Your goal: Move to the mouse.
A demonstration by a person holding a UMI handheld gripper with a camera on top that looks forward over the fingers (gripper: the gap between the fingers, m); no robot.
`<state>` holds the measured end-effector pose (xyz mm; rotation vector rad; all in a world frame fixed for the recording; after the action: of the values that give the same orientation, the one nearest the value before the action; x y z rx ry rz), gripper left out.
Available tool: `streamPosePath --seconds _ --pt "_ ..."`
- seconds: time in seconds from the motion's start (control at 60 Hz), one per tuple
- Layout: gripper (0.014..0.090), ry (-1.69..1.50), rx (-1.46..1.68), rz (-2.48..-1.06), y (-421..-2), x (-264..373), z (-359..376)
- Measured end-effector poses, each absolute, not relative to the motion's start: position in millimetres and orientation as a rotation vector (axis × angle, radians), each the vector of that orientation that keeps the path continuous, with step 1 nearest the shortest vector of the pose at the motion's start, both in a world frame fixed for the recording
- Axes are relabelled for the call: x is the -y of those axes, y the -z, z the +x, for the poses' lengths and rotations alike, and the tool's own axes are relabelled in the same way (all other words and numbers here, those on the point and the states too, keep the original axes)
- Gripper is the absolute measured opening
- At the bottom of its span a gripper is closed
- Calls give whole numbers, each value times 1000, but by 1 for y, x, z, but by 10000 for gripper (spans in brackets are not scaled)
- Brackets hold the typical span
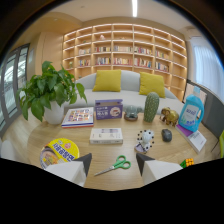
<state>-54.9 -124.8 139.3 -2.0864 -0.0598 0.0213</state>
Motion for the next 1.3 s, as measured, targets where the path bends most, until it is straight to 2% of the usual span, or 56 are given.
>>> streamPosePath --seconds 0.183,0.417,0.583,0.917,1.3 --pt "845 15 65 -2102 -146 160 -33" --pt "845 96 27 -2125 -149 210 34" --pt "846 163 -15 -2131 -153 212 86" --pt "844 201 -64 -2170 -129 134 169" --pt "845 170 -68 -2252 -73 10 205"
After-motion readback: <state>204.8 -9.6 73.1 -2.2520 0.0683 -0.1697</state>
